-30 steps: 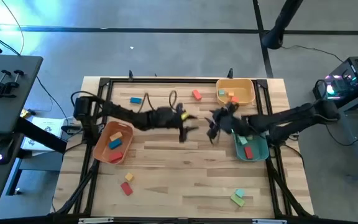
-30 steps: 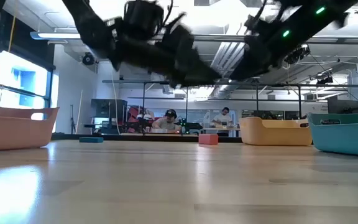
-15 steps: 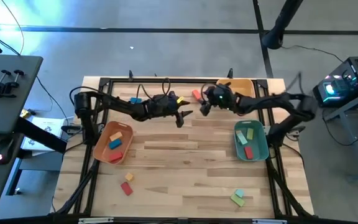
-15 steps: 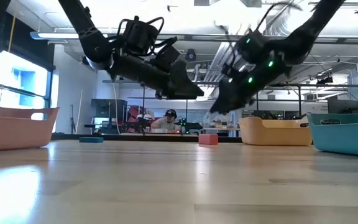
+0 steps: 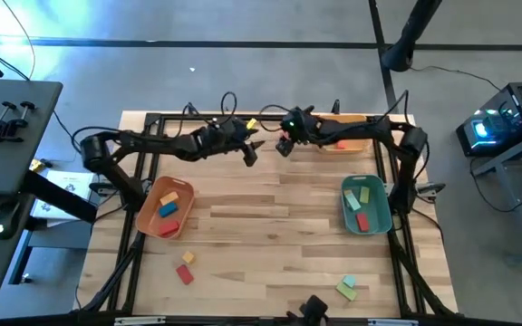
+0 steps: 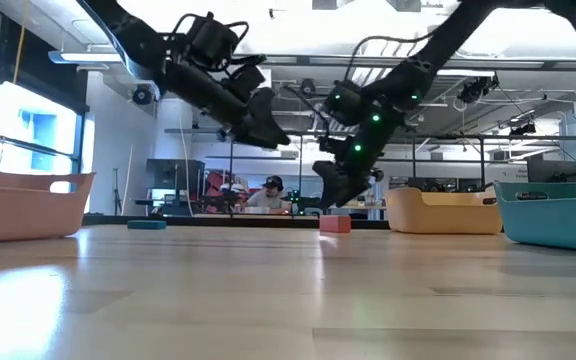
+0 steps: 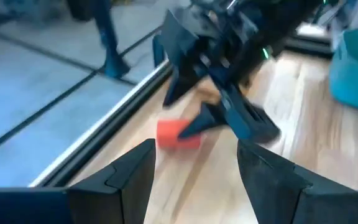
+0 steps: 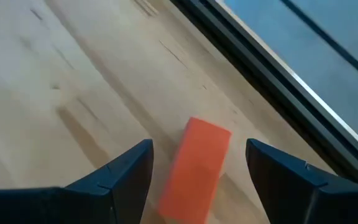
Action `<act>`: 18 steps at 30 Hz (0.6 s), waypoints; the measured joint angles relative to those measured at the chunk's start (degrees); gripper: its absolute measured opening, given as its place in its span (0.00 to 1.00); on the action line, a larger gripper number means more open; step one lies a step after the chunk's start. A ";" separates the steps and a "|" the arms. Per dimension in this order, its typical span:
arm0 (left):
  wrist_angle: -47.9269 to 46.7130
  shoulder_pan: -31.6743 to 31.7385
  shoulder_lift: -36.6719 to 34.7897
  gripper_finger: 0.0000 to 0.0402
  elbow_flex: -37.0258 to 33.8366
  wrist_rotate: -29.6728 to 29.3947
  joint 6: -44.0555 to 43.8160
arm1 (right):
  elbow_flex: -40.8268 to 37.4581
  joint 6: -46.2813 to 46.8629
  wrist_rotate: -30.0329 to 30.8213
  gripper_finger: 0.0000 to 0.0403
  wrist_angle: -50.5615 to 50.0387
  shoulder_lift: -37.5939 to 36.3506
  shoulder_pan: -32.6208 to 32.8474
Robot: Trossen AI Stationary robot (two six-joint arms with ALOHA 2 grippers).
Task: Sort blocks by size
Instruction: Put the thick orange rectangular block into the orange bin
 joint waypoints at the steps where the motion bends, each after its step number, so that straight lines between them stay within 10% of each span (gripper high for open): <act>1: -2.09 -0.54 -0.61 0.53 0.00 -1.01 -0.99 | 1.69 -0.04 0.06 0.63 -2.07 0.93 -0.09; 18: -24.14 -26.63 -6.00 0.53 -0.11 -34.36 -19.94 | 1.68 5.53 3.19 0.58 -23.60 1.36 13.52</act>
